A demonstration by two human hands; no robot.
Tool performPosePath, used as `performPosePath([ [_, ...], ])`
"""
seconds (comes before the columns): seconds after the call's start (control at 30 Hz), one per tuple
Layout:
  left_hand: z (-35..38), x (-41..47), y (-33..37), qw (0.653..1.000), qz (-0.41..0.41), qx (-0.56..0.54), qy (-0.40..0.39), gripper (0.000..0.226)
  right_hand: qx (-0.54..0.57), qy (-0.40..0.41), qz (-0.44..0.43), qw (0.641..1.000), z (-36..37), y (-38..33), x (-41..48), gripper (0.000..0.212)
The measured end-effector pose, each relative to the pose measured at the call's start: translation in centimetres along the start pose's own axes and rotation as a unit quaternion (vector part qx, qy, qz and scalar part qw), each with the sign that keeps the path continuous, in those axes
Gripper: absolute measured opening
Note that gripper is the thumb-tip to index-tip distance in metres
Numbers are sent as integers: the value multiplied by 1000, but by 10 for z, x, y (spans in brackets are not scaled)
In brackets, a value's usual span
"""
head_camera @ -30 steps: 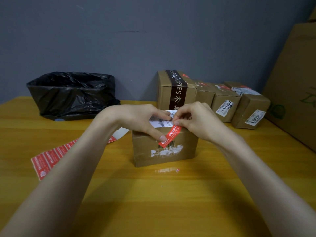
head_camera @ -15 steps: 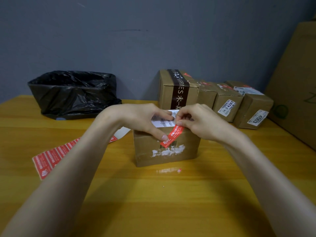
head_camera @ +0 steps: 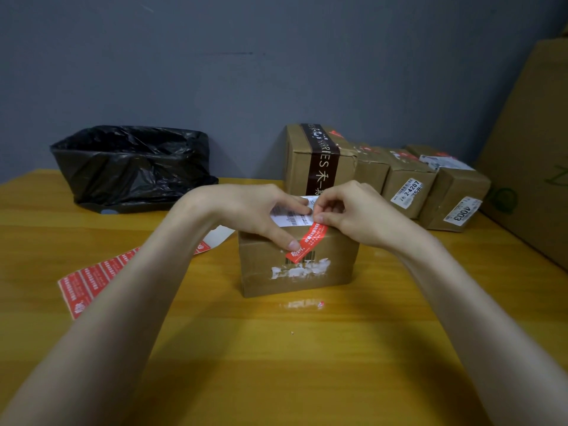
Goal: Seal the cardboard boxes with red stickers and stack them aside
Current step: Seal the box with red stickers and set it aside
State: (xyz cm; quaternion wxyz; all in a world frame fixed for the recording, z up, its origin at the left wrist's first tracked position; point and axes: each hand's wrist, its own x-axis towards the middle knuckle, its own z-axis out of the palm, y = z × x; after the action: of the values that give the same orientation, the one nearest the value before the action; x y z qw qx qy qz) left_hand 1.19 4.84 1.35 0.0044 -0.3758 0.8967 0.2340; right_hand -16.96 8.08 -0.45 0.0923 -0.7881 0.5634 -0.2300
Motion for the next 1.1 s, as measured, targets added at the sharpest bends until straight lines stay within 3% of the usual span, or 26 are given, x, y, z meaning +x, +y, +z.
performPosePath([
  [0.27, 1, 0, -1, 1000, 2, -10, 3, 69, -72, -47, -19, 996, 5, 1, 3, 14],
  [0.43, 1, -1, -1, 1000, -4, -4, 5, 71, -32, -56, -22, 998, -1, 3, 0, 11],
  [0.57, 0, -3, 1, 1000, -8, -14, 6, 69, 91, -35, -15, 995, -5, 7, 0, 18],
  [0.63, 0, -3, 2, 1000, -9, -16, 3, 66, 99, -36, -15, 994, -6, 8, -1, 16],
  [0.8, -1, -2, 2, 1000, -18, -6, 2, 71, 52, 1, -15, 999, -3, 4, -1, 24],
  [0.93, -1, -2, 2, 1000, -11, -7, 3, 70, -46, -38, -26, 998, -4, 0, -1, 26],
  [1.1, -1, -2, 2, 1000, -11, -6, 3, 71, -84, -54, -31, 995, -6, 0, -1, 19],
])
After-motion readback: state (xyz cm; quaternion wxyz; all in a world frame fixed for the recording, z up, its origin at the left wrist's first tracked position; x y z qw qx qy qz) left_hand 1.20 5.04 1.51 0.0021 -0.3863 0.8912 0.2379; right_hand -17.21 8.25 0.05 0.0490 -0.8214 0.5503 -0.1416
